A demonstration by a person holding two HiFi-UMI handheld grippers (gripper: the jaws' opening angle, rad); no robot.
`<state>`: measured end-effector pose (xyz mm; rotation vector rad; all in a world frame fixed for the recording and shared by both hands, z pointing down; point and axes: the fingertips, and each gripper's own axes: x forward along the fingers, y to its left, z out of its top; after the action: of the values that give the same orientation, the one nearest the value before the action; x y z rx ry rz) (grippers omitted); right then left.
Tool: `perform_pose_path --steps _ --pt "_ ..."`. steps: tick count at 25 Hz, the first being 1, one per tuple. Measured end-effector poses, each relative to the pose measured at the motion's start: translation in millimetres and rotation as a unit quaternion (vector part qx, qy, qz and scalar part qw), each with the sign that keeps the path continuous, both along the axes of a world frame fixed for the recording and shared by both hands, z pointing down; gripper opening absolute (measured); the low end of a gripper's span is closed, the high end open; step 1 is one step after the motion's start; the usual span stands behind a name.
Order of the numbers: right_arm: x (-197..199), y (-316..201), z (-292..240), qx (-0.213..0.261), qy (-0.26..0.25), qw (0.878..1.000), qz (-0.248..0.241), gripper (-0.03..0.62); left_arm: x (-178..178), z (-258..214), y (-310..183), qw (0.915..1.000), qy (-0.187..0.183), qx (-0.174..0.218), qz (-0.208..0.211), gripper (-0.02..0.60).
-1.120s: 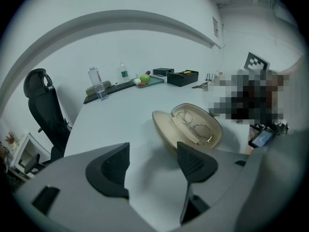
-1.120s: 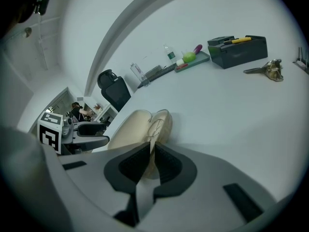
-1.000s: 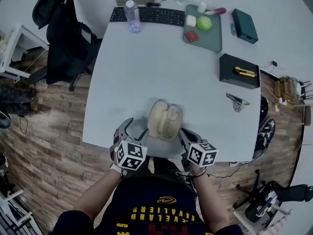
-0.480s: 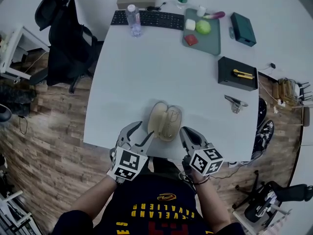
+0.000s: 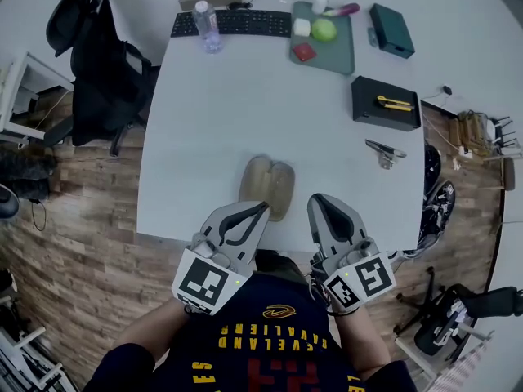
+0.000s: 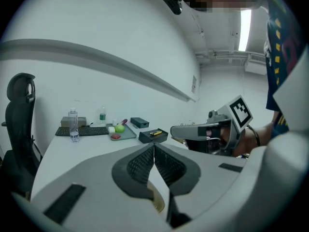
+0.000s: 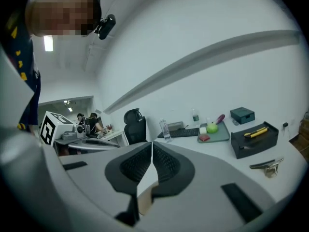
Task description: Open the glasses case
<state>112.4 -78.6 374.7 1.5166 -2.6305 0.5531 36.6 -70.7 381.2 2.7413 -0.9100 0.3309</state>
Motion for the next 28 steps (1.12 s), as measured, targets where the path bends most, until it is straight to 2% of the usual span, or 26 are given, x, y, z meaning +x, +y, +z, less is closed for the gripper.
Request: perform_pose_path --steps 4,11,28 --pt "-6.4 7.3 -25.9 0.031 0.007 0.999 -0.005 0.025 5.7 -18.7 -1.0 0.9997 0.02 0.012 0.005 0.014" --pt "-18.7 11.8 -52.0 0.07 0.04 0.997 -0.018 0.025 7.6 -28.7 -4.3 0.9993 0.032 0.016 0.006 0.015" --pt "-32.0 9.8 -60.1 0.078 0.051 0.995 -0.02 0.021 -1.2 -43.5 -10.5 0.9986 0.044 0.031 0.002 0.014"
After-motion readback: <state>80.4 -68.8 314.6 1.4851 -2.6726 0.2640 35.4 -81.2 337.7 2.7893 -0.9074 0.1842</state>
